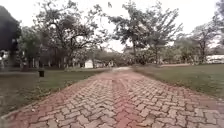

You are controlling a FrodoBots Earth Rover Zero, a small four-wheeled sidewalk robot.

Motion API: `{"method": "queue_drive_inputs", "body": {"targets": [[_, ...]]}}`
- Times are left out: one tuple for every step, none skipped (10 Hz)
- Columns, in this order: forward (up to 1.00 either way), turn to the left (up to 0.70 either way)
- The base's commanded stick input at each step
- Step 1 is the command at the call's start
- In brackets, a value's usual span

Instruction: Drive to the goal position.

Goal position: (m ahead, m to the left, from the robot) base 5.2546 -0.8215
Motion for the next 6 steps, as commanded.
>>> {"method": "queue_drive_inputs", "body": {"targets": [[0.7,0.0],[0.7,0.0],[0.7,0.0],[0.7,-0.04],[0.7,-0.22],[0.7,-0.35]]}}
